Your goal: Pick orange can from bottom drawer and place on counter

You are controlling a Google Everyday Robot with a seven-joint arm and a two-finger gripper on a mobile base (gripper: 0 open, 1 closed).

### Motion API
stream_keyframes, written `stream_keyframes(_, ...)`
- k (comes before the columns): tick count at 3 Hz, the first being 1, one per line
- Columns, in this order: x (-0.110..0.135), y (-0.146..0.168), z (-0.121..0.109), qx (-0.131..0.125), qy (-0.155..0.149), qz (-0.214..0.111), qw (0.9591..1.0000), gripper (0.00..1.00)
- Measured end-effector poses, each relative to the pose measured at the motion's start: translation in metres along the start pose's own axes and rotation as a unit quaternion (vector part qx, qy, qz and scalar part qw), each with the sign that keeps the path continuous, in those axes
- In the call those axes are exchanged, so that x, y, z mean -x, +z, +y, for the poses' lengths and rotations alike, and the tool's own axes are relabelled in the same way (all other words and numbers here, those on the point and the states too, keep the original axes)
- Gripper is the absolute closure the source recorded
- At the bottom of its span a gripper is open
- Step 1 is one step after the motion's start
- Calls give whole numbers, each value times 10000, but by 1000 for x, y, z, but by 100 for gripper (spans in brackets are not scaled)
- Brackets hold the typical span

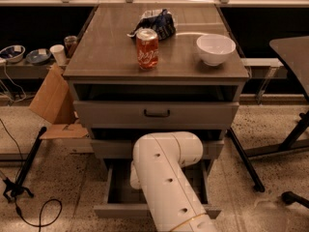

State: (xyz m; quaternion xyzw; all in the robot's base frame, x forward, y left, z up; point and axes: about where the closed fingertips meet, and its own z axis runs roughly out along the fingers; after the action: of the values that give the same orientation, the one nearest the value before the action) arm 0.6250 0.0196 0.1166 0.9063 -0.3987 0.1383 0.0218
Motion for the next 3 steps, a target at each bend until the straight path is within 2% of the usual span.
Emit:
stream_keyframes(1, -10, 6, 6, -123, 414, 119, 9990, 0)
stream_keyframes(2, -22, 3, 10, -244, 778, 296, 9962, 0)
stream_keyframes(3, -36, -5, 6, -305, 1187, 526, 9911, 0)
